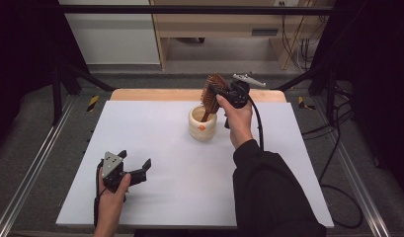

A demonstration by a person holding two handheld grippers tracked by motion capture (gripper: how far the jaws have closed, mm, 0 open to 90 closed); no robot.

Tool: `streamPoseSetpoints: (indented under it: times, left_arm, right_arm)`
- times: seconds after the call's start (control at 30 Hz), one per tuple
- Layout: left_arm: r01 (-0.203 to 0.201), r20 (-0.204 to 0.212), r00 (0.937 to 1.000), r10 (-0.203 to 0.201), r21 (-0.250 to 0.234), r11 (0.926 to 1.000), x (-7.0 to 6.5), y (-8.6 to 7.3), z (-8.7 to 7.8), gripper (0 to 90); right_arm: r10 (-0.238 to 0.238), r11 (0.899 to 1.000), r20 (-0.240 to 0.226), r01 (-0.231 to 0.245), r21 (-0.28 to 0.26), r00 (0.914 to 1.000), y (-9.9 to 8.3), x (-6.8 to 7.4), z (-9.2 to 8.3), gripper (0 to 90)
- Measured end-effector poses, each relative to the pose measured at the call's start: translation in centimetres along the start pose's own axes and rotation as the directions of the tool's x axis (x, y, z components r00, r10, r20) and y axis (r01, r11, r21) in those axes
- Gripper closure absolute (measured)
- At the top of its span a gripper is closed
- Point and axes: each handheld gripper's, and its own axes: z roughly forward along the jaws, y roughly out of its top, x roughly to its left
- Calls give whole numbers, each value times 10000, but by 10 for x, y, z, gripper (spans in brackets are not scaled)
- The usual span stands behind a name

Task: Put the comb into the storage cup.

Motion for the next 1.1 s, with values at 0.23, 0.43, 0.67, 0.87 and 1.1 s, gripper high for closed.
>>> streamPoseSetpoints:
  times: [0.23,0.43,0.67,0.87,1.1]
  left_arm:
    - [4,-4,10000,-4,-12,10000,0,0,0,25]
    - [-3,5,10000,3,-5,10000,0,0,0,25]
    - [-37,71,10000,37,32,10000,-1,0,1,25]
    - [-17,90,10000,16,50,10000,-2,0,1,25]
    - [-41,91,10000,41,46,10000,-2,0,1,25]
  right_arm:
    - [120,9999,-10,-120,40,9999,-3,-2,1,501]
    - [279,9996,-42,-279,20,9996,-5,-4,1,501]
    - [360,9993,-82,-361,-6,9993,-6,-5,2,501]
    - [484,9988,-103,-485,-35,9988,-6,-6,1,501]
    - [628,9980,-162,-628,-8,9979,-8,-7,2,501]
